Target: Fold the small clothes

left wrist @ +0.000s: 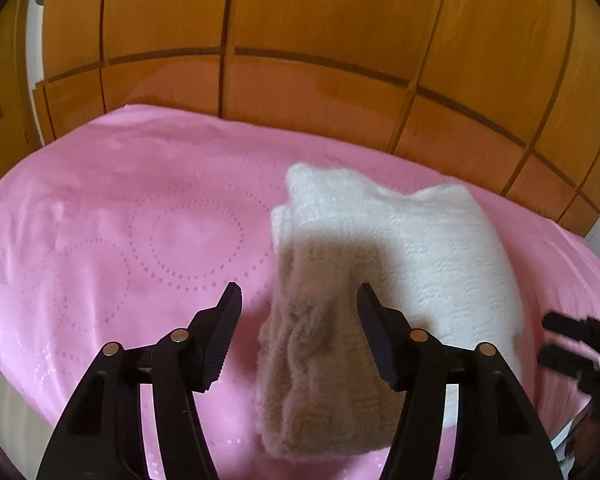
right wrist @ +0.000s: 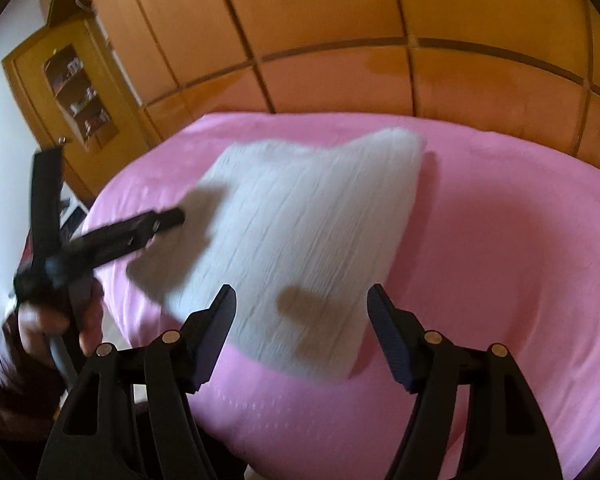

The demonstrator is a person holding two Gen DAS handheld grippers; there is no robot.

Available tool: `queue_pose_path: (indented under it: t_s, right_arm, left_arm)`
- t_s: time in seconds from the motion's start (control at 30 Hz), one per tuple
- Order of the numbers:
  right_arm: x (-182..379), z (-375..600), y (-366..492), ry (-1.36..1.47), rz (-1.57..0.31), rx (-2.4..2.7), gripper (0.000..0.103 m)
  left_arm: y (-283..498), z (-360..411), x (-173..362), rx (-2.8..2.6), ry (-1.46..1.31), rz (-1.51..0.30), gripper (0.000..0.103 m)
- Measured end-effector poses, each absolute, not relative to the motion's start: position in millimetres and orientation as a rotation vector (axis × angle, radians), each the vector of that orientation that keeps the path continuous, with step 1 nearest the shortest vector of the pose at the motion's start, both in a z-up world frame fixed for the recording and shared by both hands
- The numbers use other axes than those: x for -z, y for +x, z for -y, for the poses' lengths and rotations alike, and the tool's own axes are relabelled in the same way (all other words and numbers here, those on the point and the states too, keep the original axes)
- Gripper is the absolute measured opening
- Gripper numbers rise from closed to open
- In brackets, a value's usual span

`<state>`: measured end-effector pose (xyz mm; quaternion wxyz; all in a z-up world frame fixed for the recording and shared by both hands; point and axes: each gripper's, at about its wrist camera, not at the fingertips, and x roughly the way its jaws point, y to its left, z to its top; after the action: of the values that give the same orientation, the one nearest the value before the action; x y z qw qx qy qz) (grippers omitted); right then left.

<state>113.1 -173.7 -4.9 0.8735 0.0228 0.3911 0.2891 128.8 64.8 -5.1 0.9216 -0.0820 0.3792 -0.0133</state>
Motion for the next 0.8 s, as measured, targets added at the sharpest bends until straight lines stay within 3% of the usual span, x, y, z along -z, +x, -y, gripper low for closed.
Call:
queue_pose_path:
  t_s: [0.4, 0.8]
  right_arm:
    - [-14.0, 131.3, 196.5, 0.032, -0.852, -0.596, 0.067]
    - [28.3, 90.1, 243.5, -0.050, -0.934, -0.551, 0.073]
  left_arm:
    - [135.0, -58.6, 5.1, 0.027, -0.121, -0.772, 0.059]
    - [154.2, -77.0, 48.0, 0.036, -0.171, -0.873, 0.060]
